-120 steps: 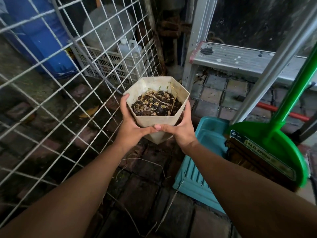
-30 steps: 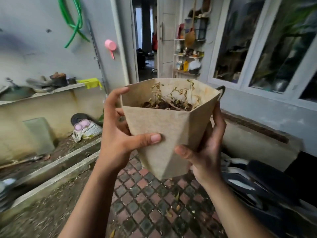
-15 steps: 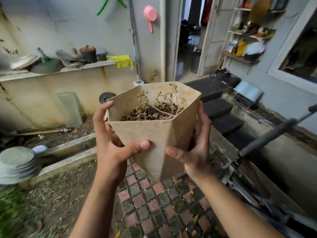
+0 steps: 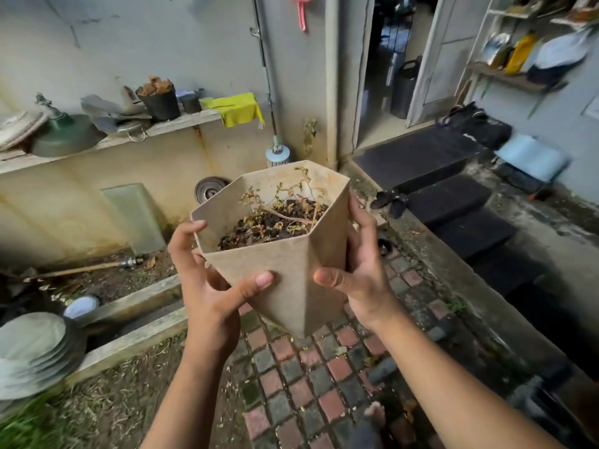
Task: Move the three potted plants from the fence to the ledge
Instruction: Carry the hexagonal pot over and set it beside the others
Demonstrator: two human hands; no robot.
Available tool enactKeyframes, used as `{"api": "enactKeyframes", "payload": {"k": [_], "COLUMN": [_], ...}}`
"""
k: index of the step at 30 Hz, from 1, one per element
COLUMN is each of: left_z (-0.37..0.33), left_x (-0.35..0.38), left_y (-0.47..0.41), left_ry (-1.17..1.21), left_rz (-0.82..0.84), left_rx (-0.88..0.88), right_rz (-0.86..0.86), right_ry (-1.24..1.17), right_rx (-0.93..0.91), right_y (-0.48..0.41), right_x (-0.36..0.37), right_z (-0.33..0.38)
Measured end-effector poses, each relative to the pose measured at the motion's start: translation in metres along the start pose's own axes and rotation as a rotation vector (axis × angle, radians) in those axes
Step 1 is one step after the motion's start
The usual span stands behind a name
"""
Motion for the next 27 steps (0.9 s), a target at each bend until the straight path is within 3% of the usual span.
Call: {"api": "enactKeyframes", "payload": {"k": [6,13,24,27], "left_z": [0.106,0.279,0.597,0.670], "left_x": [-0.029,-0.076,-0.215,-0.249], "left_y": [-0.075,-0.135,-0.129,-0.107], "left_ry": [-0.021,-0.055,-0.090,-0.090], "left_rz": [-0.019,-0.062,0.089,0.062], "left_rx": [-0.013,-0.163,-0.186,-0.185], "right_rz": [0.067,0.023,-0.072,-0.062], "right_ry": [-0.122,-0.154,-0.086,-0.046], "right_rx": [0.065,0.128,0.208,0.175], "right_y": [-0.102,-0.174,-0.177,-0.166], "right_x": [-0.038,-0.101,-0.161,-0.180], "right_z": [-0.103,-0.269,-0.621,-0.696]}}
Point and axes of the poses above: each hand's wrist, its own y-axis away from the middle knuckle, its own x-axis out of the palm, z = x × y, the point moved 6 cm from there along -y, towards the middle knuckle, and after that the axes turned 6 degrees about z, right-handed, at the moved point
